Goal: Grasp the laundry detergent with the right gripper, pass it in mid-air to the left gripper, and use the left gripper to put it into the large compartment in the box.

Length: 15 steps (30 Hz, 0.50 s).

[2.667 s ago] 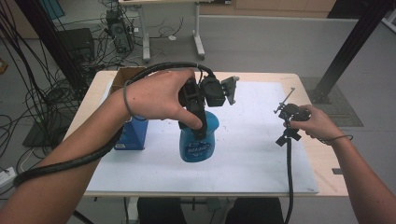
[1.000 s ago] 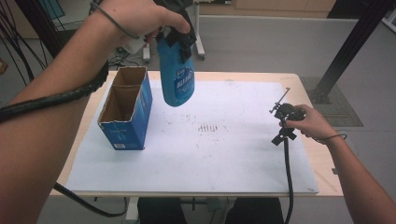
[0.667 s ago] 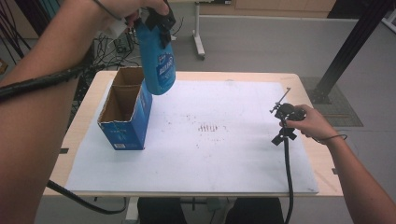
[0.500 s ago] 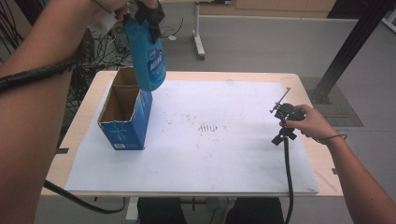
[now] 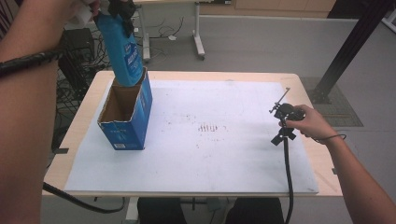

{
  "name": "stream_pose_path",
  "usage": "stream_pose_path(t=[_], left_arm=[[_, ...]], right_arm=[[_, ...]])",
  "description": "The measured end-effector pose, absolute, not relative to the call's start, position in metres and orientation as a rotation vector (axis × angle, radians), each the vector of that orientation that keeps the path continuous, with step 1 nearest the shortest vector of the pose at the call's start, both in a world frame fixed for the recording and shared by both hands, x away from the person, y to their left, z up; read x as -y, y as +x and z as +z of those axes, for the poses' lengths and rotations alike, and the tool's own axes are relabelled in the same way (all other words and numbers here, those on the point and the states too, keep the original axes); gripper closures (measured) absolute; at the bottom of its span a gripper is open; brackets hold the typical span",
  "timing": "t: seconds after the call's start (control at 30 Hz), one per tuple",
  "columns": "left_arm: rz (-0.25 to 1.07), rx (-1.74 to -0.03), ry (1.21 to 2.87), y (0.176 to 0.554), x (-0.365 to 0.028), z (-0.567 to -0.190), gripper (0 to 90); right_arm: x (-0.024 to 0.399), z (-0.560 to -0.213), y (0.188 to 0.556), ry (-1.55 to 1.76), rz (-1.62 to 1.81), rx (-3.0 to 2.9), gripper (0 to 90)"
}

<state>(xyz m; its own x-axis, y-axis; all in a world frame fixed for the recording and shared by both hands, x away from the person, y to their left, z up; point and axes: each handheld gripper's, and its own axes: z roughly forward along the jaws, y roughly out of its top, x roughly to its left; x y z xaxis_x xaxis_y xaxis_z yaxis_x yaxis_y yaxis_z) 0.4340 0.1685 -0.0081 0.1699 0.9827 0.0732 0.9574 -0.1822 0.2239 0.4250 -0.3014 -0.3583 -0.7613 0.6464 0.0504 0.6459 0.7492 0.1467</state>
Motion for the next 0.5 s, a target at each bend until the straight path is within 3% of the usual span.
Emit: stream_pose_path(t=[0.5], left_arm=[[0.292,-2.036,2.217,0.444,-0.199,-0.028,37.9]], right_arm=[[0.301,-0.361,0.427,1.092,0.257,-2.941,7.5]])
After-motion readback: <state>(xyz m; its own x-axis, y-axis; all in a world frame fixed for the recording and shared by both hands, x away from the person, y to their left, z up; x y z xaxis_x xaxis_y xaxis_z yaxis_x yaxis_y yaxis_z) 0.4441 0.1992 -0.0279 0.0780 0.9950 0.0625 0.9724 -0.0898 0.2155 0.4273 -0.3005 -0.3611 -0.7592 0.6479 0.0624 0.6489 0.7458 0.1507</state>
